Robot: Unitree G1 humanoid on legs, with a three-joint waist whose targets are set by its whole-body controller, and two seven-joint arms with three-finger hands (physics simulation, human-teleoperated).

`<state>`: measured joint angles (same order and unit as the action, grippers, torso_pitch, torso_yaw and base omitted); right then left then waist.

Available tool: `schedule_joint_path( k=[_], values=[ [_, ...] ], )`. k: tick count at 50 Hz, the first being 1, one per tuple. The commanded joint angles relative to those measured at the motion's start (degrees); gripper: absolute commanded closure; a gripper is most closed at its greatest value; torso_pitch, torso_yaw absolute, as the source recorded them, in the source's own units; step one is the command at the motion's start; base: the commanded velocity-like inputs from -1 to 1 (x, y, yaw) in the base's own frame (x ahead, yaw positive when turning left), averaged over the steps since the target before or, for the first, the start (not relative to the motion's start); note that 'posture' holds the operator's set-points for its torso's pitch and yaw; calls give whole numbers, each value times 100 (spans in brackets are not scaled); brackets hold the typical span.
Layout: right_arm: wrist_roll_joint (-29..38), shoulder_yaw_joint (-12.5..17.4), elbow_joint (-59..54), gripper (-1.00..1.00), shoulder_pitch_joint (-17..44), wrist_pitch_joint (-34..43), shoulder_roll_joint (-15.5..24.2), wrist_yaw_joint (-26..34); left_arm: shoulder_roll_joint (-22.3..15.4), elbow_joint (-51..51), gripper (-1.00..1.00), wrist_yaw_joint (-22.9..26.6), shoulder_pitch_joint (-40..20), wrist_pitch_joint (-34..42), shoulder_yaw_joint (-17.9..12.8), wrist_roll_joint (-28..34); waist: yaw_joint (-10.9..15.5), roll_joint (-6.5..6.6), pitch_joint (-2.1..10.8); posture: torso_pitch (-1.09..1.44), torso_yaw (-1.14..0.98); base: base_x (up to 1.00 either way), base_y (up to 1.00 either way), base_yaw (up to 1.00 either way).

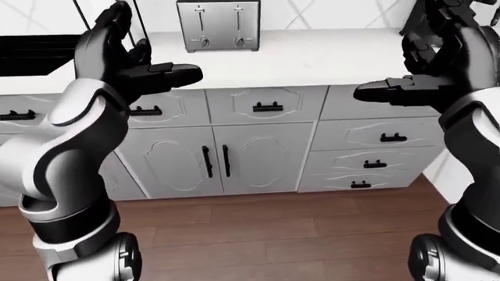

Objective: Push down the lever of the toaster to turn it on.

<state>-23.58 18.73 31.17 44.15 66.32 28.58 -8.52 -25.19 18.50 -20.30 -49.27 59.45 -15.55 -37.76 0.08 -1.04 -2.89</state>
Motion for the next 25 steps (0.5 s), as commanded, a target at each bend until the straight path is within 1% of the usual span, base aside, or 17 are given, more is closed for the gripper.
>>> schedule_joint_path(
  k=[1,2,3,4,5,6,8,10,12,13,14,15,16,17,18,21,25],
  values=[
    [14,89,89,-100,163,-113,84,-35,-29,139,-100,12,-160,-145,-4,-33,-10,-10,103,0,0,12,29,0],
    [13,92,83,-100,153,-128,85,-32,-34,144,-100,8,-169,-130,-7,-40,5,-105,98,0,0,12,30,0],
    [15,87,74,-100,140,-151,85,-30,-40,139,-100,5,-176,-127,-12,-42,20,-243,127,0,0,12,29,0],
    [10,82,70,-100,151,-148,86,-34,-48,135,-100,1,-187,-124,-22,-48,37,-329,124,0,0,12,29,0],
    [7,85,73,-100,145,-152,87,-33,-51,134,-100,0,-186,-126,-21,-48,-19,-131,144,0,0,12,29,0],
    [5,88,75,-100,142,-152,90,-35,-47,141,-100,-3,-180,-129,-16,-50,25,-252,161,0,0,13,29,0],
    [-6,92,70,-100,149,-155,91,-39,-54,131,-100,-1,-191,-134,-20,-54,5,-259,222,0,0,17,27,0],
    [-7,84,58,-100,141,-171,93,-40,-59,120,-100,-5,-199,-142,-22,-58,-9,-147,170,0,0,22,25,0],
    [-9,86,67,-100,130,-175,101,-38,-54,122,-100,1,-189,-159,-6,-53,-42,3,72,0,0,22,25,0],
    [-10,83,66,-100,133,-174,104,-40,-58,128,-100,-1,-199,-149,-8,-60,-62,98,57,0,0,22,25,0],
    [-10,77,66,-100,138,-165,105,-44,-67,125,-100,-1,-204,-147,-18,-63,-83,220,76,0,0,22,25,0],
    [-3,75,58,-100,119,-190,102,-39,-73,122,-100,-3,-206,-146,-21,-64,-104,406,134,0,0,22,26,0],
    [-4,74,65,-100,121,-183,102,-41,-75,127,-100,-9,-213,-137,-26,-72,-95,675,217,0,0,21,24,0],
    [-10,78,78,-100,132,-163,103,-46,-81,135,-100,-15,-221,-124,-31,-83,-51,479,161,0,0,20,25,0],
    [-11,80,81,-100,126,-163,102,-46,-86,150,-100,-23,-225,-109,-36,-97,-77,536,130,0,0,22,25,0],
    [-1,59,73,-100,120,-178,87,-47,-90,155,-100,-45,-235,-99,-33,-114,-9,354,154,0,0,22,25,0],
    [2,65,65,-100,114,-183,92,-38,-91,159,-100,-54,-233,-95,-28,-122,27,130,88,0,0,22,25,0]
  ],
)
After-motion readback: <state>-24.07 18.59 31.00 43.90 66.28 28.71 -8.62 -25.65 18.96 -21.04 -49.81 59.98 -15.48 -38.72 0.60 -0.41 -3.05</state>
